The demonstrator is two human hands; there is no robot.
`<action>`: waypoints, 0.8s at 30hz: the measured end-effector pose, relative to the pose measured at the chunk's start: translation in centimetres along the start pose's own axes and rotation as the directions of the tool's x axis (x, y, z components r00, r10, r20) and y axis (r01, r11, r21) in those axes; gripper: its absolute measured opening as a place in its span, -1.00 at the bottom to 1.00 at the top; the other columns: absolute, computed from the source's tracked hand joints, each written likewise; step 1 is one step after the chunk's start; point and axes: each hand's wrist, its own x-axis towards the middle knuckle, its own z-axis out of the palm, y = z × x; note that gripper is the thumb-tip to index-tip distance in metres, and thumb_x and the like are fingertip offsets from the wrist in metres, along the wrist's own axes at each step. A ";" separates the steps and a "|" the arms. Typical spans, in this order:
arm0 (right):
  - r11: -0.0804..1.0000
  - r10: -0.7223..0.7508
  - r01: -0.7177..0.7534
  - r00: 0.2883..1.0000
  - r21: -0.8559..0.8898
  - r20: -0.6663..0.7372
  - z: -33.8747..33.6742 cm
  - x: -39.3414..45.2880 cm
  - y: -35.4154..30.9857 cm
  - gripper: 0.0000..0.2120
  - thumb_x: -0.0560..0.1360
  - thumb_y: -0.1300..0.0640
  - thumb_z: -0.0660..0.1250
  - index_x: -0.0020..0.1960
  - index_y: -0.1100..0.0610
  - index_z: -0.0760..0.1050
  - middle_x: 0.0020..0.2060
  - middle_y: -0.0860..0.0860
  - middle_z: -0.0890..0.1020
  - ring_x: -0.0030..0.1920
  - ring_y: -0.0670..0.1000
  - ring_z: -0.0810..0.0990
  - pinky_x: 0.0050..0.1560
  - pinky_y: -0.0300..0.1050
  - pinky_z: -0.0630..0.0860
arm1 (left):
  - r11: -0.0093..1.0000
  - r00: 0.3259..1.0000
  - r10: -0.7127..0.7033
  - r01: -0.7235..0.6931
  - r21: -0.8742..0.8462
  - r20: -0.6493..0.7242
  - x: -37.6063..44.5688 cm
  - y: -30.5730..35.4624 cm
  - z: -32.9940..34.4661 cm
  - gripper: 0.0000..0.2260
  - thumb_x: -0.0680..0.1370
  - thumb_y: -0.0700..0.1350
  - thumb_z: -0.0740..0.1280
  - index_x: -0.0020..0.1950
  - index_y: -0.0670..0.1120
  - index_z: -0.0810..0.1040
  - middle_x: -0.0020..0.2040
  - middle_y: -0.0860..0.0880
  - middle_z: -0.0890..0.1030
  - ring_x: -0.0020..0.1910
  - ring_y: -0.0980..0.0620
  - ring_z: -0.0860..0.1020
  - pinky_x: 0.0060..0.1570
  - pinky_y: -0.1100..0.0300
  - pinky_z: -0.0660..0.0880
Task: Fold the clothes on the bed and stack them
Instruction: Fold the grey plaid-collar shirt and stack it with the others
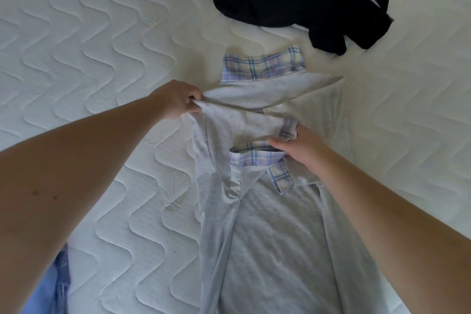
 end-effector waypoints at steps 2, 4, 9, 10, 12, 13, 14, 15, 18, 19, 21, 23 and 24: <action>0.993 -0.067 0.059 0.995 -0.099 -0.070 0.9 -0.1 0.1 -0.55 0.40 0.17 0.48 0.26 0.13 0.47 0.06 0.05 0.63 -0.04 0.01 0.60 -0.21 -0.21 0.43 | 1.000 1.000 -0.009 0.009 -0.008 -0.027 -0.1 0.0 0.0 -0.85 0.53 -0.04 0.43 0.06 -0.05 0.61 -0.10 0.00 0.59 -0.06 -0.02 0.53 -0.14 0.19 0.32; 0.987 -0.103 0.095 0.993 -0.127 -0.054 0.6 -0.1 0.1 -0.61 0.40 0.32 0.39 0.21 0.15 0.50 0.00 0.10 0.64 -0.09 0.04 0.61 -0.26 -0.20 0.43 | 1.000 0.998 -0.017 0.016 -0.015 -0.061 -0.2 0.3 0.1 -0.87 0.54 -0.05 0.42 0.03 -0.06 0.60 -0.12 -0.01 0.58 -0.07 -0.04 0.54 -0.15 0.18 0.33; 0.931 -0.306 0.306 0.952 -0.200 0.033 -2.5 -0.3 0.7 -0.71 0.45 0.29 0.44 0.12 0.03 0.60 -0.18 -0.15 0.66 -0.18 -0.17 0.62 -0.23 -0.33 0.43 | 0.993 0.992 0.007 0.008 0.118 -0.125 -0.5 1.2 0.4 -0.79 0.59 0.10 0.31 0.07 -0.01 0.56 -0.09 -0.02 0.60 -0.09 -0.08 0.55 -0.12 0.12 0.37; 0.925 -0.307 0.295 0.952 -0.239 -0.012 -2.7 -0.1 1.1 -0.75 0.48 0.28 0.42 0.12 0.07 0.60 -0.14 -0.09 0.67 -0.14 -0.08 0.63 -0.18 -0.25 0.43 | 0.995 0.990 0.013 0.000 0.097 -0.139 -0.5 1.2 0.4 -0.79 0.58 0.12 0.32 0.03 -0.01 0.55 -0.14 -0.01 0.58 -0.13 -0.07 0.54 -0.15 0.13 0.35; 0.933 -0.277 0.216 0.941 -0.287 -0.194 -2.6 0.0 1.7 -0.78 0.53 0.31 0.32 0.14 0.12 0.56 -0.05 0.03 0.65 -0.06 0.03 0.61 -0.11 -0.18 0.41 | 0.999 0.984 0.017 -0.011 0.035 -0.179 -0.7 1.1 0.5 -0.78 0.56 0.14 0.35 -0.03 -0.01 0.53 -0.28 0.05 0.50 -0.23 -0.03 0.50 -0.20 0.15 0.30; 0.932 -0.292 0.201 0.909 -0.300 -0.299 -2.1 -0.2 1.7 -0.77 0.54 0.30 0.27 0.17 0.13 0.53 -0.01 0.06 0.62 -0.03 0.06 0.60 -0.06 -0.15 0.43 | 1.000 0.981 0.020 -0.016 0.025 -0.190 -0.7 1.2 0.5 -0.77 0.55 0.14 0.36 -0.03 -0.01 0.53 -0.31 0.09 0.46 -0.26 -0.01 0.47 -0.22 0.16 0.29; 0.913 -0.356 0.235 0.859 -0.332 -0.369 -1.6 -0.7 1.5 -0.75 0.55 0.27 0.25 0.21 0.13 0.49 0.04 0.08 0.59 -0.01 0.07 0.58 -0.01 -0.08 0.47 | 0.999 0.982 0.020 -0.015 0.029 -0.189 -0.8 1.3 0.6 -0.76 0.55 0.14 0.36 -0.02 -0.02 0.53 -0.33 0.11 0.45 -0.28 0.00 0.46 -0.22 0.16 0.28; 0.867 -0.459 0.319 0.811 -0.384 -0.363 -0.9 -1.2 1.2 -0.72 0.56 0.21 0.27 0.27 0.12 0.46 0.09 0.08 0.56 0.02 0.07 0.57 0.06 -0.04 0.48 | 0.999 0.983 0.016 -0.009 0.038 -0.181 -0.8 1.5 0.6 -0.76 0.55 0.14 0.36 0.00 -0.03 0.54 -0.32 0.10 0.45 -0.27 0.00 0.46 -0.22 0.16 0.28; 0.602 -0.657 0.621 0.742 -0.502 0.130 2.0 -2.9 0.0 -0.38 0.48 -0.18 0.33 0.47 -0.01 0.31 0.26 0.00 0.52 0.28 0.05 0.44 0.29 0.00 0.21 | 0.999 0.987 -0.005 0.012 0.044 -0.162 -0.7 2.0 0.6 -0.75 0.55 0.12 0.37 0.05 -0.04 0.56 -0.22 0.04 0.52 -0.19 0.00 0.47 -0.17 0.15 0.31; 0.524 -0.623 0.656 0.730 -0.543 0.281 3.0 -3.2 0.0 -0.22 0.41 -0.29 0.35 0.53 -0.04 0.21 0.29 -0.03 0.50 0.34 0.05 0.38 0.34 0.01 0.14 | 0.999 0.987 -0.016 0.023 0.046 -0.161 -0.7 2.2 0.6 -0.76 0.56 0.11 0.37 0.06 -0.04 0.57 -0.18 0.02 0.54 -0.17 0.00 0.48 -0.15 0.14 0.32; 0.381 -0.581 0.625 0.735 -0.682 0.349 4.3 -3.2 0.7 -0.05 0.34 -0.31 0.42 0.57 -0.05 0.07 0.26 -0.05 0.50 0.33 0.04 0.36 0.35 -0.01 0.10 | 0.997 0.987 -0.028 0.038 0.061 -0.161 -0.8 2.6 0.7 -0.77 0.56 0.08 0.36 0.07 -0.06 0.57 -0.12 -0.03 0.58 -0.13 -0.03 0.50 -0.13 0.13 0.33; 0.299 -0.591 0.526 0.757 -0.796 0.278 4.4 -2.9 1.5 -0.11 0.38 -0.21 0.45 0.56 -0.05 0.09 0.24 -0.06 0.51 0.29 0.05 0.38 0.28 -0.01 0.14 | 0.997 0.987 -0.032 0.042 0.063 -0.158 -0.8 3.0 0.9 -0.77 0.57 0.04 0.36 0.09 -0.10 0.58 -0.05 -0.09 0.60 -0.06 -0.09 0.54 -0.09 0.11 0.36; 0.293 -0.592 0.482 0.770 -0.826 0.240 4.3 -2.8 1.9 -0.18 0.39 -0.19 0.45 0.53 -0.05 0.17 0.23 -0.06 0.51 0.27 0.05 0.38 0.24 -0.01 0.16 | 0.998 0.987 -0.033 0.042 0.056 -0.156 -0.8 3.3 1.0 -0.76 0.57 0.02 0.37 0.11 -0.12 0.58 -0.01 -0.12 0.59 -0.02 -0.12 0.55 -0.07 0.09 0.38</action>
